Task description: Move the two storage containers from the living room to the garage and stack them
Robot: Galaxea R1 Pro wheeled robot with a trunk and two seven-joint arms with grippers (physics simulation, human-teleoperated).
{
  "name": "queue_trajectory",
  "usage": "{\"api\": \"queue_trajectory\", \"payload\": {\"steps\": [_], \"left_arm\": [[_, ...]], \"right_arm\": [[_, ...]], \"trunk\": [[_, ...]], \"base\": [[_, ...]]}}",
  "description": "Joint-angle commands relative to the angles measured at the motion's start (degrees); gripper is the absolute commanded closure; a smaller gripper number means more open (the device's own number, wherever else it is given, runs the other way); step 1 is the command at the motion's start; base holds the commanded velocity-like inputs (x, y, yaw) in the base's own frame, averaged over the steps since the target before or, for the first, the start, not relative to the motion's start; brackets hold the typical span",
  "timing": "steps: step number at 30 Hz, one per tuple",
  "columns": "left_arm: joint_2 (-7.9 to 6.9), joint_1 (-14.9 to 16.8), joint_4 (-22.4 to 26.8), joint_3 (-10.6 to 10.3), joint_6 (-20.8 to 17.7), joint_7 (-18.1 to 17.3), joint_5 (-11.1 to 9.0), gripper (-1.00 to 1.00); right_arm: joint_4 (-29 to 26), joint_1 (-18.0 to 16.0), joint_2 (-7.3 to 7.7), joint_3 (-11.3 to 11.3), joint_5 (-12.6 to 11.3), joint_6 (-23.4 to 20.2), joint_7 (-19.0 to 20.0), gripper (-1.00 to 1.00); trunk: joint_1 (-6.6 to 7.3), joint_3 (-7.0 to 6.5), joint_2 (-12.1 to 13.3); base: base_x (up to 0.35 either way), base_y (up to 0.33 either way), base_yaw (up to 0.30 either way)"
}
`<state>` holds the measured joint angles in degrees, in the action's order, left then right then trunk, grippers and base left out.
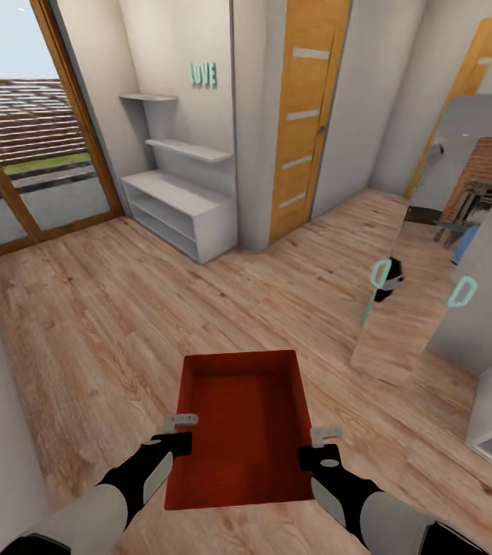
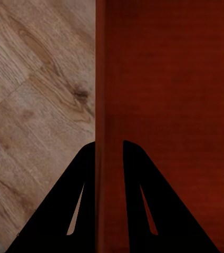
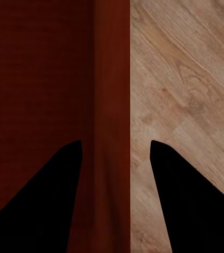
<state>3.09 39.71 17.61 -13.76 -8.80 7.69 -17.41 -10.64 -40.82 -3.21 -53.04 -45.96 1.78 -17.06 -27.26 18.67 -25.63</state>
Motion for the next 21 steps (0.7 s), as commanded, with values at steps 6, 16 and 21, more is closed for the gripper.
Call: {"api": "queue_trajectory", "payload": {"steps": [6,16,21], "left_arm": [[-1.06,0.0,0.3,-1.7,0.1,0.8,0.1,1.0],[-1.06,0.0,0.3,-1.7,0.1,0.8,0.1,1.0],[-1.06,0.0,0.3,-1.7,0.1,0.8,0.1,1.0]], "right_arm": [[0.1,-0.1,0.04,0.1,-2.1,0.2,-0.2,1.0],[0.1,-0.1,0.05,0.1,-2.1,0.2,-0.2,1.0],[0.1,-0.1,0.04,0.1,-2.1,0.2,-0.2,1.0]], "trunk": [[-0.06,0.09,-0.1],[-0.06,0.09,-0.1],[-0.06,0.09,-0.1]], "base": [[0.323,0.0,0.0],[0.323,0.0,0.0],[0.323,0.0,0.0]]}}
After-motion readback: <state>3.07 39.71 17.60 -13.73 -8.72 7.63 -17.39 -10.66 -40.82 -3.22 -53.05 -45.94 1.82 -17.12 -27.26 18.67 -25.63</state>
